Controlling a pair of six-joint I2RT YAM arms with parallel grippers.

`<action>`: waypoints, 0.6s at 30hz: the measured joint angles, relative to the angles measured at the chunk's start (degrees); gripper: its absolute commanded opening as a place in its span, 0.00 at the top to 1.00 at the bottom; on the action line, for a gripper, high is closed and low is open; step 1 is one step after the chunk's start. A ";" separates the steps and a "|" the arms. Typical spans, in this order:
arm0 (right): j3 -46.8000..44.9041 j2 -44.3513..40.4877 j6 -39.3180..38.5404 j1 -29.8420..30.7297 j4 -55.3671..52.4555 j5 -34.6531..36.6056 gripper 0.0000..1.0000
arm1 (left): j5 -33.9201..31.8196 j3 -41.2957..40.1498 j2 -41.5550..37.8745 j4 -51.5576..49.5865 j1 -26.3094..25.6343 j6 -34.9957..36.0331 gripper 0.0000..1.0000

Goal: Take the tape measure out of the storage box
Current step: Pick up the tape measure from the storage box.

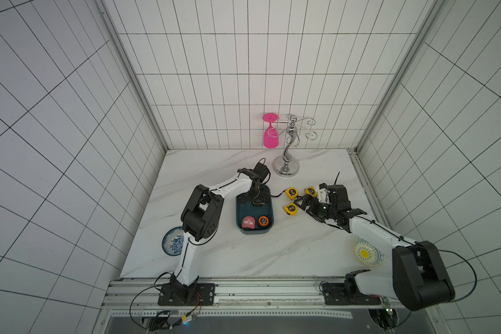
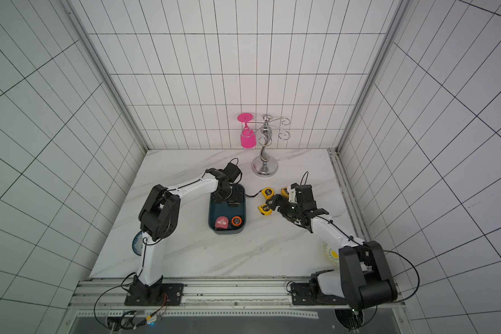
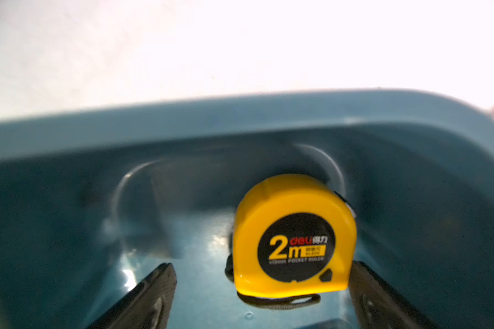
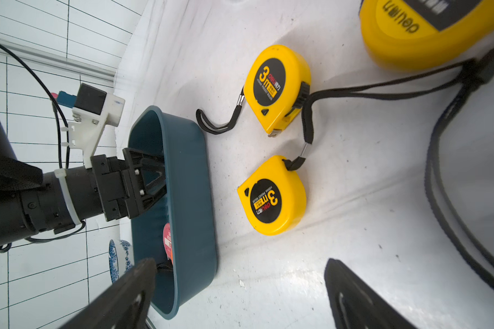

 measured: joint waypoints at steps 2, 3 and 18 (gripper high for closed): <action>0.00 0.00 0.00 0.00 0.00 0.00 0.04 | -1.05 0.20 0.00 -0.63 0.00 -0.22 0.02; 0.00 0.00 0.00 0.00 0.00 0.02 0.04 | -1.31 0.20 0.00 -0.68 0.00 -0.24 0.02; 0.00 0.00 0.96 0.00 0.63 0.09 0.03 | -2.93 8.92 4.02 -3.04 -1.55 3.93 0.05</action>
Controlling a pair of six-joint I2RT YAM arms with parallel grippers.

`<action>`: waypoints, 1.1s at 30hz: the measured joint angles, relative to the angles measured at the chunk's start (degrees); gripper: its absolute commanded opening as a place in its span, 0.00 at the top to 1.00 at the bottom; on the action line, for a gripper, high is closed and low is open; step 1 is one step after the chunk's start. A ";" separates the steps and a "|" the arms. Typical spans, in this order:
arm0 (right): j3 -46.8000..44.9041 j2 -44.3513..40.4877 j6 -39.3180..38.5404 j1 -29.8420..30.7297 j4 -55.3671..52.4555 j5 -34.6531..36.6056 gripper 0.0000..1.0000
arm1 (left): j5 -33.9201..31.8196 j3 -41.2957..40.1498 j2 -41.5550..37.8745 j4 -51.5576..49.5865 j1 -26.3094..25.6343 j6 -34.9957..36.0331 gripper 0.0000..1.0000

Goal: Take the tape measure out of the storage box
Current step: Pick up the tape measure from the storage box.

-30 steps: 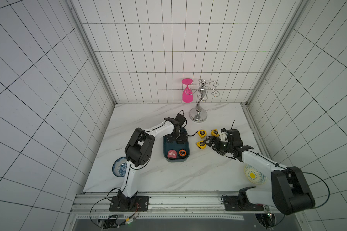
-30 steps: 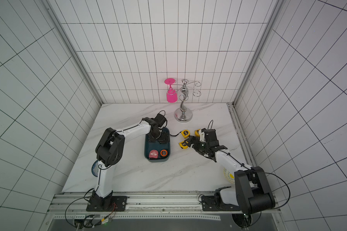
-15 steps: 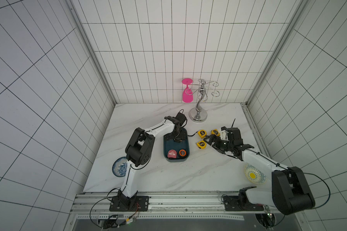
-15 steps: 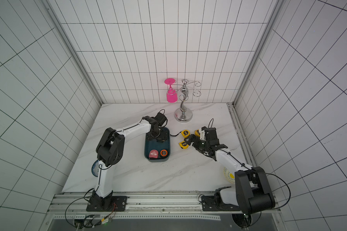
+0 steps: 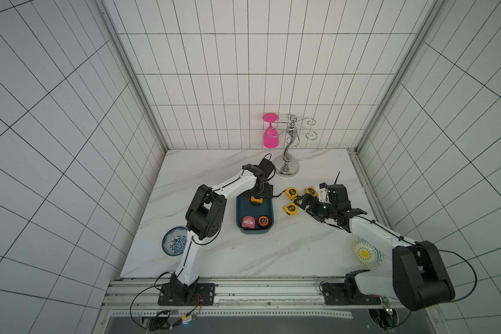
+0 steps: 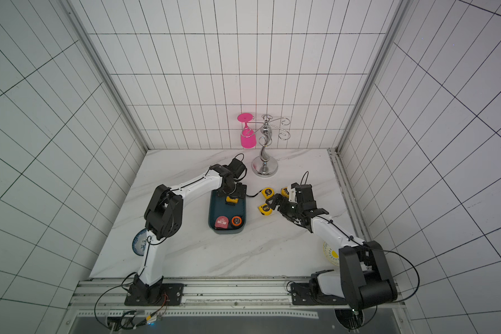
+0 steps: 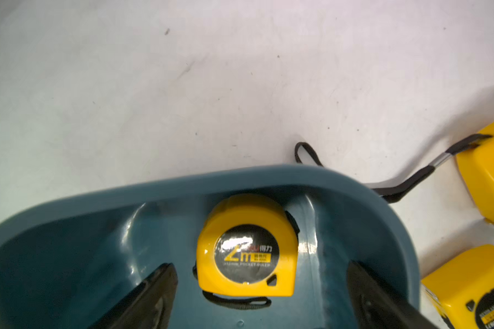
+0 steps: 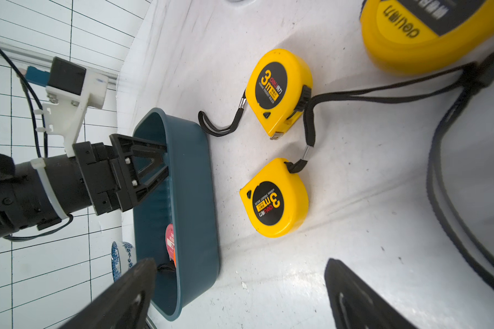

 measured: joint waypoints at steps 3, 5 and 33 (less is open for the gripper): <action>-0.02 -0.04 0.48 0.00 0.24 0.26 0.03 | -0.28 0.90 2.16 -0.96 0.13 0.52 0.07; -0.02 -0.09 0.72 0.00 0.42 0.48 0.03 | -0.52 1.07 3.23 -1.66 0.22 0.85 0.08; -0.13 -2.23 1.01 0.15 1.60 0.61 0.04 | 0.81 -7.76 -5.46 -1.29 0.39 -6.84 1.00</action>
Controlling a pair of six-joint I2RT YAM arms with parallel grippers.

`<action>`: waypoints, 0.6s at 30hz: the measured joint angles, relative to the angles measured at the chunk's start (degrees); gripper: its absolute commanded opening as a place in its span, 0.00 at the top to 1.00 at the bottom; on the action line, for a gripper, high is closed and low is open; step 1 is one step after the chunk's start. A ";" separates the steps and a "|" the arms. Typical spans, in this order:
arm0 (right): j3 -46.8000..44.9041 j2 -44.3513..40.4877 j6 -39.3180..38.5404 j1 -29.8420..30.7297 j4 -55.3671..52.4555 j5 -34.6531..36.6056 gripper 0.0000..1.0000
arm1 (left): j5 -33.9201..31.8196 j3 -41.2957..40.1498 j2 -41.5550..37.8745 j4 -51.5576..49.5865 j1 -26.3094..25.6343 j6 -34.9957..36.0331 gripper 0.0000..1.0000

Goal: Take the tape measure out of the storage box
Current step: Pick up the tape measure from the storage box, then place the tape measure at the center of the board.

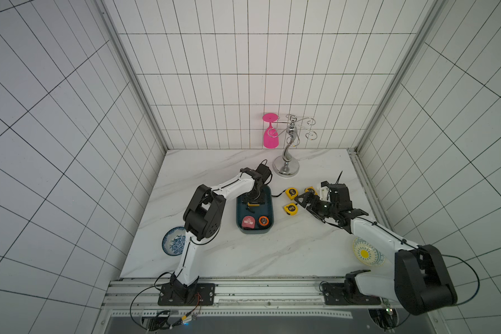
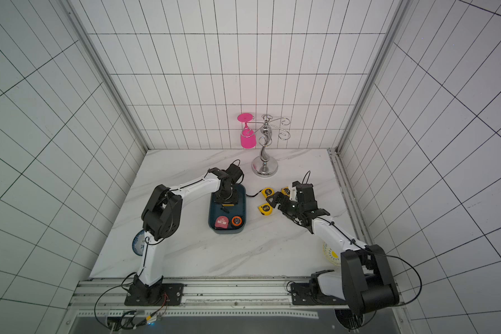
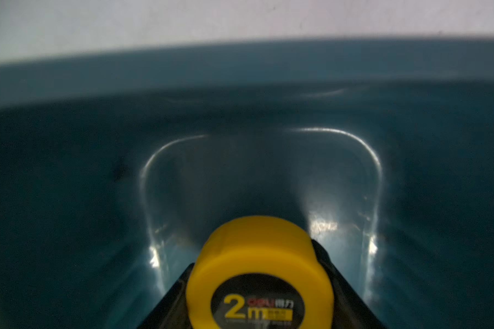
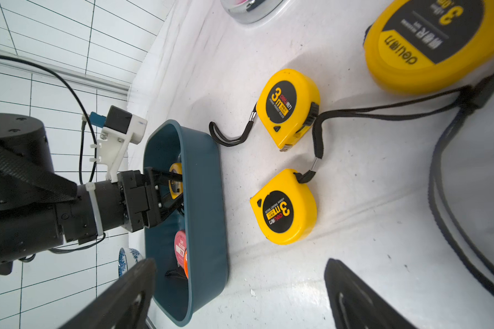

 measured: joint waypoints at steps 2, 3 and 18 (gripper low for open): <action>0.00 -0.57 -0.31 0.55 0.24 -0.02 0.04 | 0.31 -0.20 -3.08 0.13 0.02 -2.03 1.00; 0.00 -0.79 -0.46 0.81 0.33 0.00 0.04 | 0.48 -0.20 -4.81 0.39 0.02 -3.08 1.00; 0.00 -4.92 -3.23 11.04 7.10 3.52 0.04 | 6.80 0.11 -15.56 7.41 -0.39 -21.51 1.00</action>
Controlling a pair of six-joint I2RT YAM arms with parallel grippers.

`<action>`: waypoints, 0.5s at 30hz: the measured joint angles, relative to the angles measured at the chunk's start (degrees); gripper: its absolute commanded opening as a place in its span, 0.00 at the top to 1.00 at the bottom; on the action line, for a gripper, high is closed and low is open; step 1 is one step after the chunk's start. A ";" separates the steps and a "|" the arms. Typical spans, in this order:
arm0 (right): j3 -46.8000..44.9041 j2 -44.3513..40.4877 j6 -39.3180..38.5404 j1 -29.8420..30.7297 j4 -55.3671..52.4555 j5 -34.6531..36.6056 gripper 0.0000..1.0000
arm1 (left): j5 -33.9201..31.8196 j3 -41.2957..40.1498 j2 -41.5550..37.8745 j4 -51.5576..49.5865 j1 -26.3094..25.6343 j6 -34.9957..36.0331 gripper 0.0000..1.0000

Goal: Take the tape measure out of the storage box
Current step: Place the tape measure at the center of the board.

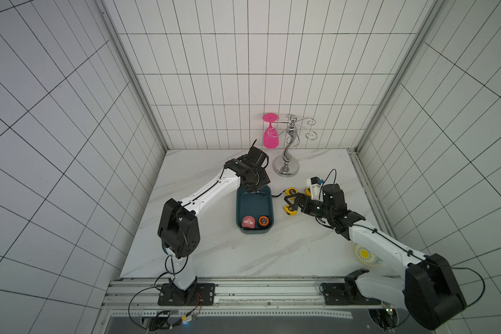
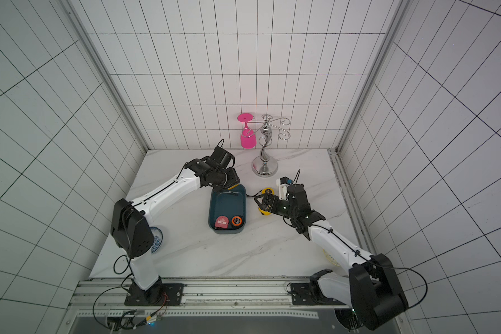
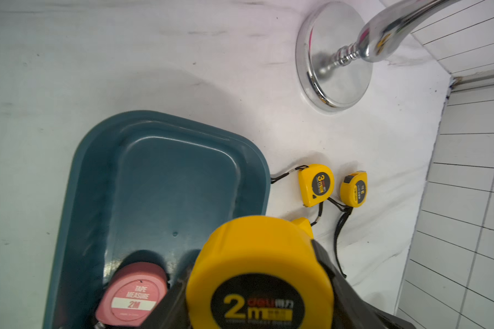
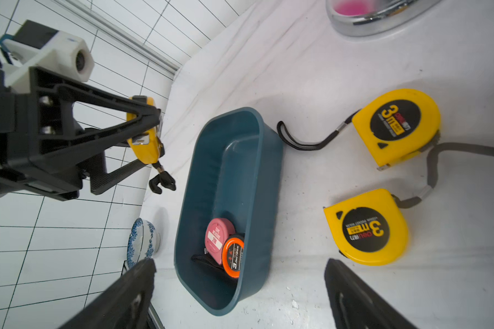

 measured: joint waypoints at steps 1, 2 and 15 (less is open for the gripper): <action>0.00 -0.15 -0.09 0.44 0.92 0.26 0.03 | 0.87 -0.44 -0.35 1.03 -0.15 -1.27 1.00; -0.02 -0.20 -0.15 0.90 2.01 0.46 0.04 | 1.81 -0.98 -0.76 2.14 -0.33 -2.60 1.00; -1.07 1.51 -0.70 3.89 13.73 3.32 0.10 | 10.51 -5.73 -2.71 11.80 -3.15 -14.51 1.00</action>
